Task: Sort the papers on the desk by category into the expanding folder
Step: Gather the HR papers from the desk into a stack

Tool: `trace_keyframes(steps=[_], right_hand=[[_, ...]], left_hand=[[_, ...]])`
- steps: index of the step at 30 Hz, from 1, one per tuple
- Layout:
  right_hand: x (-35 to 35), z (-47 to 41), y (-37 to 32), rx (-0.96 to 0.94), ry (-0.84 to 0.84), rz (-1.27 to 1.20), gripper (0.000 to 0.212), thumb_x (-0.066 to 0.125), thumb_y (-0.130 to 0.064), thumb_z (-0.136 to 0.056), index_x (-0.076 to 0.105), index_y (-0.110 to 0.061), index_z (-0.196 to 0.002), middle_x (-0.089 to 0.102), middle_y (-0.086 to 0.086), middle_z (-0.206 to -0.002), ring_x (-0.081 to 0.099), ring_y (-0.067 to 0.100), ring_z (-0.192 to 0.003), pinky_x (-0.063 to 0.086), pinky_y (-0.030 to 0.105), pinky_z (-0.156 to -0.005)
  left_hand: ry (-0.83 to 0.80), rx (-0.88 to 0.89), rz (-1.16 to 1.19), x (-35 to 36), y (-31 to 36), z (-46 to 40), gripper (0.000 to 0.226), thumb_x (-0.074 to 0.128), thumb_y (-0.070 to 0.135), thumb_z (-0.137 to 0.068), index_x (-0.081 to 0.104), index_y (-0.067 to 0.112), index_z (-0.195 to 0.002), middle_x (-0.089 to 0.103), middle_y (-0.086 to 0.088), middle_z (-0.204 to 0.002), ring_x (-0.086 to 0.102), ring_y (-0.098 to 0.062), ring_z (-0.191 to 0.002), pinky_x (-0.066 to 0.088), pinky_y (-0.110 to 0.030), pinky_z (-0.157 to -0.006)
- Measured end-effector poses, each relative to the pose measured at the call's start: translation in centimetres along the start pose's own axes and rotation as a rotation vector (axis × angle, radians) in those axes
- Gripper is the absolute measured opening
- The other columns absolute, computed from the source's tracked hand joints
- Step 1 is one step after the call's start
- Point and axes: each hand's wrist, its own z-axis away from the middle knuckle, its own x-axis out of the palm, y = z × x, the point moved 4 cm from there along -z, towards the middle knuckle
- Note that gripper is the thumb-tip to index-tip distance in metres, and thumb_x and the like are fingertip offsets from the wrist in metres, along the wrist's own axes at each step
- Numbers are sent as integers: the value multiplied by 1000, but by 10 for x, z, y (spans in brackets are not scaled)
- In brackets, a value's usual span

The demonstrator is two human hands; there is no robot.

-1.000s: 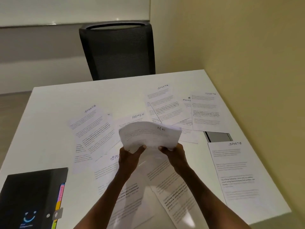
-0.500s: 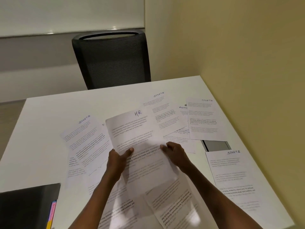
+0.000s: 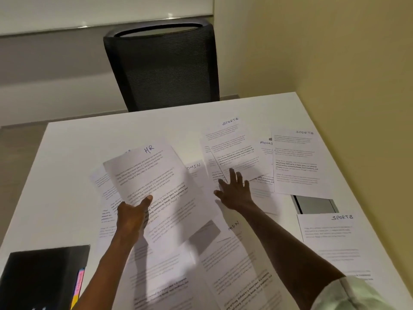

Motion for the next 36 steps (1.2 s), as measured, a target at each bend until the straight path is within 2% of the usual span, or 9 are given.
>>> trace_keyframes(steps=[5,10,13,15,17,20,23,32,36], right_hand=[[31,5,-21,-39,-161,10,60,27,-54,-100,12,-35,-154,-19,3,-162,-18,31,-148,-7,58,-117],[14,0,-36,-194,-65,-269,51,46,-35,-100,37,-22,-148,23,6,-160,23,27,-146,21,47,-118],[-9,-6,-9,22,269,-467,46,48,-36,-99,46,-15,-139,41,8,-150,36,25,-137,35,43,-112],[-20,-13,19,255,374,-406,57,54,-42,-94,40,-9,-139,40,15,-143,39,30,-129,41,42,-103],[-27,-21,44,459,319,-373,76,62,-49,-88,32,-3,-141,37,21,-138,39,35,-125,42,44,-99],[-27,-32,62,571,177,-324,96,69,-56,-79,25,1,-142,34,23,-138,36,37,-128,42,46,-99],[-23,-42,64,582,155,-256,94,76,-53,-74,33,2,-135,36,19,-134,39,33,-124,45,43,-98],[-31,-61,66,613,92,-273,79,80,-36,-74,37,-1,-130,40,18,-130,43,34,-121,46,47,-99],[-35,-59,48,361,324,-544,32,65,-15,-85,46,-5,-109,55,14,-109,58,29,-101,53,32,-75]], left_hand=[[-28,-18,78,-4,-6,-10,31,78,14,-84,49,20,-73,31,3,-53,26,-8,-44,26,-21,-48],[4,2,40,-5,-5,-13,35,82,20,-79,47,18,-77,37,-1,-62,33,-11,-49,32,-22,-49],[17,-31,52,-2,-10,-13,36,83,20,-78,51,9,-91,33,3,-53,30,-8,-37,32,-16,-43],[7,-45,22,2,-12,-10,38,80,19,-82,46,6,-73,31,5,-43,28,-5,-32,31,-13,-39],[-4,-64,15,3,-14,-7,43,81,21,-79,43,4,-67,29,6,-41,28,-3,-30,31,-12,-37],[-34,-58,-38,7,-9,-1,85,87,31,-74,39,-31,-108,32,2,-50,31,-10,-38,37,-27,-38],[-40,-65,-57,18,-3,1,50,85,28,-75,41,10,-60,28,3,-44,24,-9,-41,28,-28,-45],[-57,19,-25,39,8,-6,44,81,24,-81,39,21,-66,37,0,-53,33,-10,-51,32,-27,-54],[-45,20,58,28,12,-5,41,80,19,-79,42,22,-66,31,8,-43,25,-8,-35,25,-18,-45]])
